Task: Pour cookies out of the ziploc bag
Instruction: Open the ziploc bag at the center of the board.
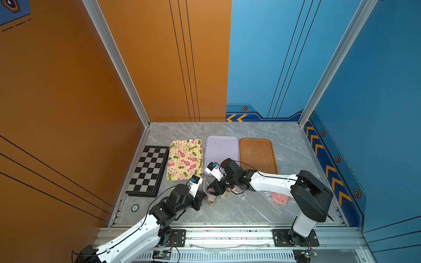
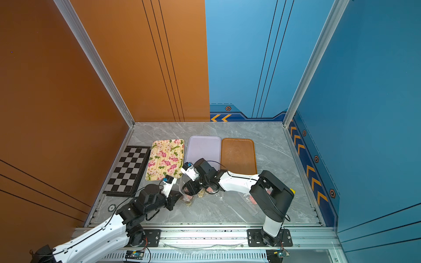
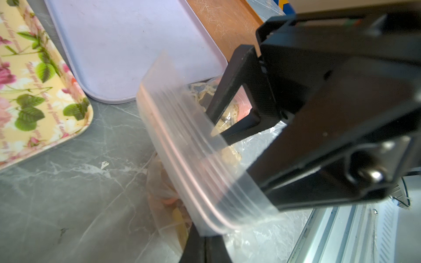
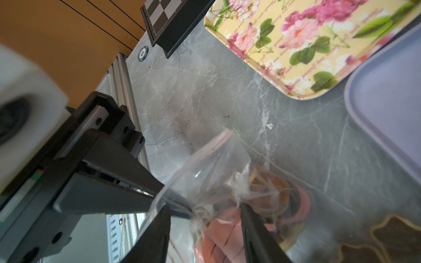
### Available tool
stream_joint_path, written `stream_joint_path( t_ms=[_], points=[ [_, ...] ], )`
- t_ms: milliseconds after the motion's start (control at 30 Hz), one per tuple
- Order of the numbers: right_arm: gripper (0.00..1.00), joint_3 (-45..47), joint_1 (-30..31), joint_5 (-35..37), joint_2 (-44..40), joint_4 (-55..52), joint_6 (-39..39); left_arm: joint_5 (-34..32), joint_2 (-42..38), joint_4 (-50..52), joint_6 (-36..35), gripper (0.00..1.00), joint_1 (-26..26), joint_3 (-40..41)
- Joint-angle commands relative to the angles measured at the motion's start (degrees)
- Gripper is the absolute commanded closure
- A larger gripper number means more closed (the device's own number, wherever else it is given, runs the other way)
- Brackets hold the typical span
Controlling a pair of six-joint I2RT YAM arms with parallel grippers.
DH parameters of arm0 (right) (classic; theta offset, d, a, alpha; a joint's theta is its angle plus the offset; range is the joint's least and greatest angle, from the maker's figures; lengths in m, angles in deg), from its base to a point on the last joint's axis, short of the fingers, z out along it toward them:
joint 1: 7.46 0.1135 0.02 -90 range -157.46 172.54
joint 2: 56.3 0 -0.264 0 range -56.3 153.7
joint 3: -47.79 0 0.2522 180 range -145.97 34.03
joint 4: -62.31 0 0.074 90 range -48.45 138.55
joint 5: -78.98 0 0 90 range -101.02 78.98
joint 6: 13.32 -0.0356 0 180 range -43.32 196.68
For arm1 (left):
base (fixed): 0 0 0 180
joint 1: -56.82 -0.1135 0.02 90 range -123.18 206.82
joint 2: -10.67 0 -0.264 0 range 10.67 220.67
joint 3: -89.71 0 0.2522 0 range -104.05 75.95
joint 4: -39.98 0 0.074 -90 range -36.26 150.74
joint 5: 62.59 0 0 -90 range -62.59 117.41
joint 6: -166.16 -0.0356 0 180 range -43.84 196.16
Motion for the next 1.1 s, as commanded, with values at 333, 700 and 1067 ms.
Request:
stream_joint_path(
  t_ms=[333,700,1067],
  points=[
    [0.85,-0.9,0.9,-5.6,1.5,6.5,-2.6,4.4,-4.7,-10.2,-0.8,1.00,-0.3,-0.5],
    [1.00,3.0,-0.6,1.0,-4.7,4.7,-3.2,-2.0,-3.6,-2.3,-0.5,1.00,0.2,-1.8],
    [1.00,4.8,-1.0,2.7,-6.8,2.2,-2.2,-7.9,-5.8,3.7,0.6,1.00,1.0,-1.5]
  ],
)
